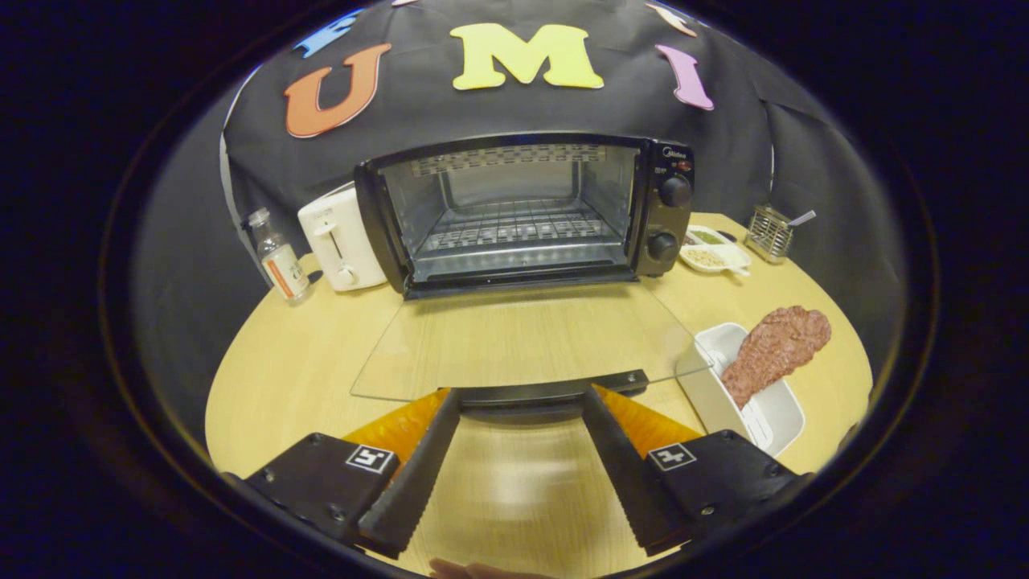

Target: Open the toaster oven, put the food inside, and close the toaster oven door.

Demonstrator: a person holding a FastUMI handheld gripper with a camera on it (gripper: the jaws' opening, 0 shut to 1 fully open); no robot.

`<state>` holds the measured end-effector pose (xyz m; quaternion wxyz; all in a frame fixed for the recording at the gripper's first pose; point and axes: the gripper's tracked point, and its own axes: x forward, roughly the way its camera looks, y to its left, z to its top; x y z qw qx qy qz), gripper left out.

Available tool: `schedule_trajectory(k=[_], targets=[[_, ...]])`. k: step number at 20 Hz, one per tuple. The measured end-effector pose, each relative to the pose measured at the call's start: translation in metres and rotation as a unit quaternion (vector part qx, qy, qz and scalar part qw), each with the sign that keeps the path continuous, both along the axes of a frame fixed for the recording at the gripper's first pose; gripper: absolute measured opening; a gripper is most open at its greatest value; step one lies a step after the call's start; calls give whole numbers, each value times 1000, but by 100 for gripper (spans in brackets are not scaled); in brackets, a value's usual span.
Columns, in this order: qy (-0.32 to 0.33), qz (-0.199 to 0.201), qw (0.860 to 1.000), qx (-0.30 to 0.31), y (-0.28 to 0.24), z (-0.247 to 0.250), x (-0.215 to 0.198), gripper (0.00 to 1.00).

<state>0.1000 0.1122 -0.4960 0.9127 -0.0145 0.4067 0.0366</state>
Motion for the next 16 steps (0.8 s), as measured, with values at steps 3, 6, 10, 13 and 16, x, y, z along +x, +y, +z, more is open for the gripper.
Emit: schedule_trajectory(k=[3, 6, 10, 13, 16], targets=[[-6, -1, 1000, 9, 0, 1, 2, 99], [-4, 6, 1000, 14, -1, 1, 1, 99], [7, 18, 1000, 24, -1, 2, 0, 99], [14, 18, 999, 34, -9, 6, 2, 99], [21, 22, 998, 47, -18, 14, 0, 99]])
